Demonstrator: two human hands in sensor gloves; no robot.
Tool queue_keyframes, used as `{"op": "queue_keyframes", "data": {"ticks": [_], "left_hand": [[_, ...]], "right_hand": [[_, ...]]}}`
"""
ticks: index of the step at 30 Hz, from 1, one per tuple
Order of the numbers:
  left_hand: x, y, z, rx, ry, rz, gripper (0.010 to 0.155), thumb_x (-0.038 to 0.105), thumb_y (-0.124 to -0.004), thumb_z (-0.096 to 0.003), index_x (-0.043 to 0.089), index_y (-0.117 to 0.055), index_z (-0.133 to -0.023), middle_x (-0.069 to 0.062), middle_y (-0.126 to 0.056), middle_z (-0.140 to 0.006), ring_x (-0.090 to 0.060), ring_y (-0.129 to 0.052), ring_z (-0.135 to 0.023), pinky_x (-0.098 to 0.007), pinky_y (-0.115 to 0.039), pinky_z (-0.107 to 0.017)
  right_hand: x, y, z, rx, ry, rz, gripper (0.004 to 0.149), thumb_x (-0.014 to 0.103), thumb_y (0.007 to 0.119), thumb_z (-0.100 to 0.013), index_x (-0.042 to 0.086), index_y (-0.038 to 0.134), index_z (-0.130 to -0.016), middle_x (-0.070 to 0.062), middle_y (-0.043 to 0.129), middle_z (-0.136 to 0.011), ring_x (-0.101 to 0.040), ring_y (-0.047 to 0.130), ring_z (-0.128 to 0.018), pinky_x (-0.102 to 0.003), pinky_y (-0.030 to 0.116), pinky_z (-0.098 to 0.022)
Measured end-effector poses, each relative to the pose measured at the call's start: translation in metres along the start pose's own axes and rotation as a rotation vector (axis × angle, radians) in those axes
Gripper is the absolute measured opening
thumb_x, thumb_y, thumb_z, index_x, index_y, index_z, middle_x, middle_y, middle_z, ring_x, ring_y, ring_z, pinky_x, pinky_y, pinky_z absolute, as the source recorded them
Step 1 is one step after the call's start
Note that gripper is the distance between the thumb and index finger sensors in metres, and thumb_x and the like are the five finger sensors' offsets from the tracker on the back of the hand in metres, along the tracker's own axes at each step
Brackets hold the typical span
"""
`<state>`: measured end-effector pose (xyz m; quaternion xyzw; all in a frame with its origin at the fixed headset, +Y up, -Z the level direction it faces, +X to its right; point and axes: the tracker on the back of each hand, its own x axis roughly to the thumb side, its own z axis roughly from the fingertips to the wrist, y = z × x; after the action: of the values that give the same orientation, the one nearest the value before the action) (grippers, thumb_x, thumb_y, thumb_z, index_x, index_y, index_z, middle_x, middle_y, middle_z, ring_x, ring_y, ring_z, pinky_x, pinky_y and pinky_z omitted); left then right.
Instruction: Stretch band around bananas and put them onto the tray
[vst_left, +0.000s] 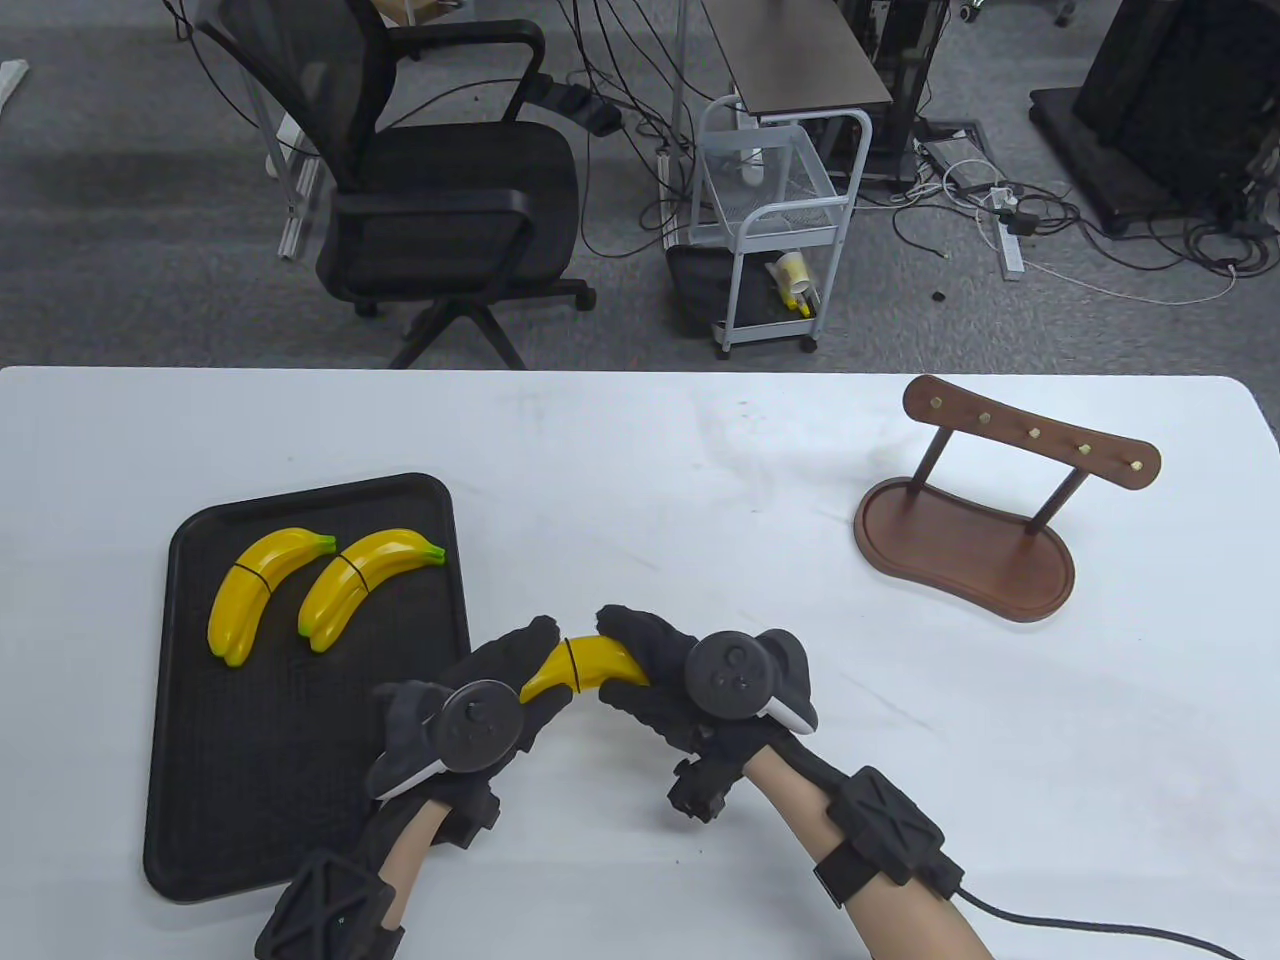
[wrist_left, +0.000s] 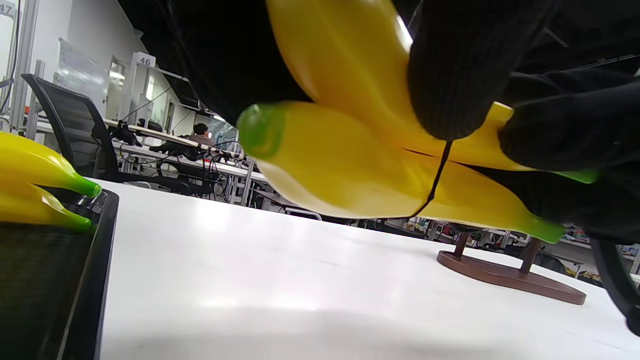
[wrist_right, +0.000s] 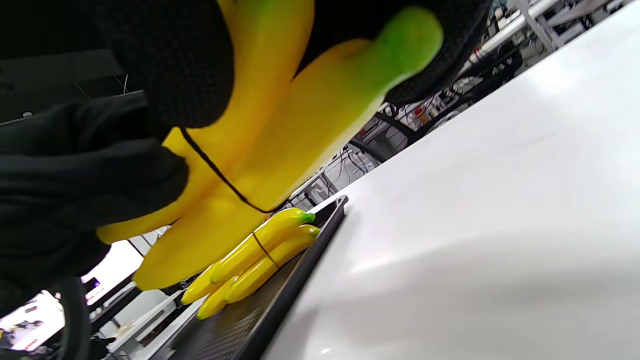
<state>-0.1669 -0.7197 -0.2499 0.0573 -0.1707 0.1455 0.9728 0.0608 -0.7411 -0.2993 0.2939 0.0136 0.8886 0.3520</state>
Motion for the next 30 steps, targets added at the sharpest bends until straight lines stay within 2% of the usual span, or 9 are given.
{"op": "queue_keyframes", "data": {"ticks": [8, 18, 30], "left_hand": [[-0.009, 0.0, 0.0, -0.013, 0.031, -0.005, 0.065, 0.046, -0.089, -0.0526, 0.018, -0.065, -0.107, -0.007, -0.086, -0.102, -0.027, -0.099, -0.083, -0.043, -0.083, -0.065], [-0.054, 0.01, 0.001, 0.002, 0.189, 0.013, 0.065, 0.045, -0.088, -0.0533, 0.018, -0.064, -0.107, -0.007, -0.084, -0.104, -0.028, -0.097, -0.085, -0.044, -0.081, -0.066], [-0.127, 0.018, 0.039, -0.022, 0.409, 0.025, 0.064, 0.044, -0.089, -0.0533, 0.022, -0.063, -0.108, -0.006, -0.082, -0.106, -0.028, -0.095, -0.088, -0.046, -0.079, -0.068]], "right_hand": [[-0.007, -0.009, -0.001, -0.001, 0.019, -0.074, 0.069, 0.041, 0.078, -0.054, 0.011, 0.053, -0.11, -0.016, 0.067, -0.108, -0.041, 0.076, -0.094, -0.052, 0.073, -0.062], [-0.027, -0.037, 0.0, -0.089, 0.072, -0.134, 0.068, 0.041, 0.077, -0.054, 0.011, 0.053, -0.11, -0.016, 0.067, -0.108, -0.041, 0.076, -0.094, -0.052, 0.073, -0.062], [-0.047, -0.059, 0.005, -0.16, 0.124, -0.153, 0.067, 0.041, 0.076, -0.055, 0.011, 0.053, -0.11, -0.016, 0.067, -0.109, -0.041, 0.076, -0.094, -0.052, 0.073, -0.062]]}}
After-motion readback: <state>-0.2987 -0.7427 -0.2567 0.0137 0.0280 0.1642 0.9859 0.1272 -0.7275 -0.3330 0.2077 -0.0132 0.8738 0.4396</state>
